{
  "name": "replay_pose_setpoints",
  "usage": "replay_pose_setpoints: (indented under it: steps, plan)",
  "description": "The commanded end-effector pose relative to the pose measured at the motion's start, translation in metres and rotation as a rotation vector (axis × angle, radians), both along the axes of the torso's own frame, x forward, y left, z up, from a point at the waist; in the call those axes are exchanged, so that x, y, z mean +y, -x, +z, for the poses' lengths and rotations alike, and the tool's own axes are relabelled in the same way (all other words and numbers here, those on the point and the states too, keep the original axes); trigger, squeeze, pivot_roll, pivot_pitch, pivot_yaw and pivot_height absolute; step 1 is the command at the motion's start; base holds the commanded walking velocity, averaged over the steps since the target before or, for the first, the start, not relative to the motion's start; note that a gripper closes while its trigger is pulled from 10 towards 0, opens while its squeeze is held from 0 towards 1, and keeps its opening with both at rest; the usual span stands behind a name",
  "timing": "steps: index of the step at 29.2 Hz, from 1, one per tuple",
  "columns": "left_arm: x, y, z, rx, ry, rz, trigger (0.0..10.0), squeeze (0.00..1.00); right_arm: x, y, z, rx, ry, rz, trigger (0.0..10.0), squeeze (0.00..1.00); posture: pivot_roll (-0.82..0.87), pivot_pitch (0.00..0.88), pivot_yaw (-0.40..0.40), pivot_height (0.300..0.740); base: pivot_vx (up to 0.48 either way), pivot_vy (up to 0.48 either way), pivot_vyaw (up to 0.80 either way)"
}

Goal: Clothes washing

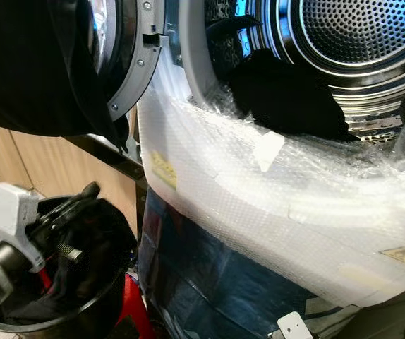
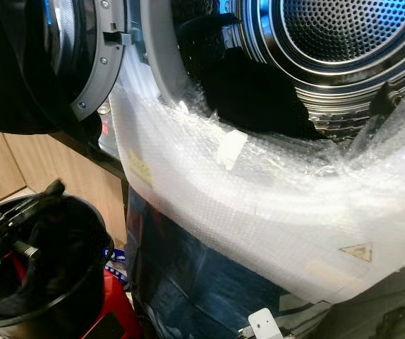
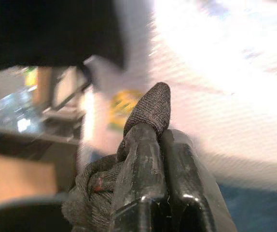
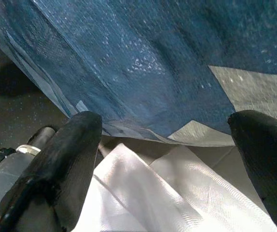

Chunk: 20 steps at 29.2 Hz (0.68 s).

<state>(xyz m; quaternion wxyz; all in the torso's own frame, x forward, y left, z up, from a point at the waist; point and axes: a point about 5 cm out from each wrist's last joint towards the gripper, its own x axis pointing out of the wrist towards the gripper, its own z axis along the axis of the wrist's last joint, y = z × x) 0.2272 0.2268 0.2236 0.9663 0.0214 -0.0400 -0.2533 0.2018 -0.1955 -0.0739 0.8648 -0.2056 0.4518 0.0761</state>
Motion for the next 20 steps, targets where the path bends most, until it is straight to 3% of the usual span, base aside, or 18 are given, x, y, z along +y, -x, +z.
replay_pose_setpoints:
  steps: [1, 4, 7, 12, 17, 18, 20]
  plan:
    - [-0.012, 0.001, 0.004, -0.007, -0.007, -0.061, 0.0, 0.00, -0.002, -0.001, 0.001, -0.003, -0.011, -0.021, 10.0, 0.00, 0.27, 0.000, -0.152, 0.740, 0.000, 0.000, 0.00]
    - [-0.050, -0.016, 0.009, -0.027, 0.052, -0.233, 0.0, 0.00, 0.008, -0.009, 0.004, -0.030, -0.045, -0.020, 10.0, 0.00, 0.25, 0.000, -0.138, 0.740, 0.000, 0.000, 0.00]
    - [-0.077, -0.027, 0.009, -0.024, 0.086, -0.366, 0.0, 0.00, 0.015, -0.016, 0.007, -0.056, -0.076, -0.026, 10.0, 0.00, 0.22, 0.000, -0.118, 0.740, 0.000, 0.000, 0.00]
    - [-0.089, -0.030, 0.000, 0.027, 0.081, -0.445, 0.0, 0.00, 0.016, -0.023, 0.012, -0.093, -0.101, -0.047, 10.0, 0.00, 0.18, 0.000, -0.101, 0.740, 0.000, 0.000, 0.00]
    - [-0.080, -0.027, -0.022, 0.130, 0.076, -0.439, 0.0, 0.00, 0.011, -0.032, 0.019, -0.155, -0.141, -0.051, 10.0, 0.00, 0.16, 0.011, -0.091, 0.740, 0.000, 0.000, 0.00]
    - [-0.076, -0.023, -0.032, 0.170, 0.062, -0.435, 0.0, 0.00, 0.017, -0.030, 0.020, -0.135, -0.282, 0.046, 10.0, 0.00, 0.15, 0.027, -0.089, 0.740, 0.000, 0.000, 0.00]
    - [-0.075, -0.022, -0.034, 0.181, 0.054, -0.434, 0.0, 0.00, 0.020, -0.028, 0.021, -0.120, -0.337, 0.104, 10.0, 0.00, 0.15, 0.027, -0.089, 0.740, 0.000, 0.000, 0.00]
